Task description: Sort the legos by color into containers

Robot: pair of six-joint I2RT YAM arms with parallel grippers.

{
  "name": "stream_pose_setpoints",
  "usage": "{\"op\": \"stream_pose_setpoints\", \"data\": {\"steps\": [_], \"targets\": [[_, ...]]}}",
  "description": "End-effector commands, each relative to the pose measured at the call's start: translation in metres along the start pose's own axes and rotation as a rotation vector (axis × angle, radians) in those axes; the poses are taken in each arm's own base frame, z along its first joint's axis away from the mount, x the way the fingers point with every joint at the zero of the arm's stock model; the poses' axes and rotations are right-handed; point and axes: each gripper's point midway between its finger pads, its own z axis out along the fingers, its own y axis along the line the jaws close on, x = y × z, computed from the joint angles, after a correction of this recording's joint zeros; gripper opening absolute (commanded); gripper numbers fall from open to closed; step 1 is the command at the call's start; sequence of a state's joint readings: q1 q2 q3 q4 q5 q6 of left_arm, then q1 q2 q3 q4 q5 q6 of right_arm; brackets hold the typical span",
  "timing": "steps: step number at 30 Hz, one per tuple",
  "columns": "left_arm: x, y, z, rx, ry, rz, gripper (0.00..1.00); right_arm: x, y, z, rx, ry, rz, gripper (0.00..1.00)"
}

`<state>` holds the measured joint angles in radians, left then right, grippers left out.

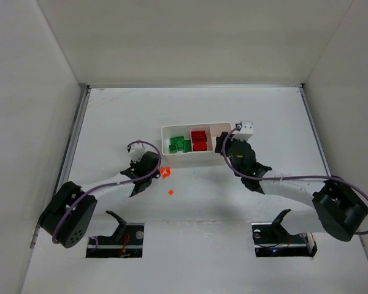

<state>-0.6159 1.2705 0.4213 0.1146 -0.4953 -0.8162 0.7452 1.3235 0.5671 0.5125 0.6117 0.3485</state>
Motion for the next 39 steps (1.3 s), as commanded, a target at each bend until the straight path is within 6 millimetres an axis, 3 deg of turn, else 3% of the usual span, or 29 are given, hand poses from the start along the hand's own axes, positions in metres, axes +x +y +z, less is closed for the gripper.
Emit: {"op": "stream_pose_setpoints", "data": {"steps": [1,7,13,22,28,32,39], "targets": [[0.015,0.010,-0.001,-0.019,0.043,0.016,0.26,-0.022,0.000,-0.005,-0.002,-0.078,0.079,0.63],[0.015,0.009,-0.003,-0.012,0.040,0.029,0.20,-0.014,-0.003,-0.008,0.001,-0.063,0.065,0.63],[0.013,0.009,-0.008,0.002,0.032,0.044,0.14,-0.022,-0.006,-0.016,-0.009,-0.088,0.094,0.63],[0.000,0.012,-0.022,0.017,-0.005,0.037,0.13,-0.020,-0.006,-0.018,-0.015,-0.082,0.103,0.63],[0.004,0.001,-0.020,0.055,0.028,0.056,0.33,-0.018,-0.003,-0.017,-0.024,-0.073,0.099,0.63],[0.006,-0.008,-0.020,0.093,0.034,0.077,0.36,-0.016,-0.002,-0.017,-0.029,-0.068,0.096,0.63],[0.010,-0.004,-0.012,0.046,0.064,0.139,0.36,-0.017,-0.001,-0.017,-0.030,-0.070,0.096,0.63]]}}
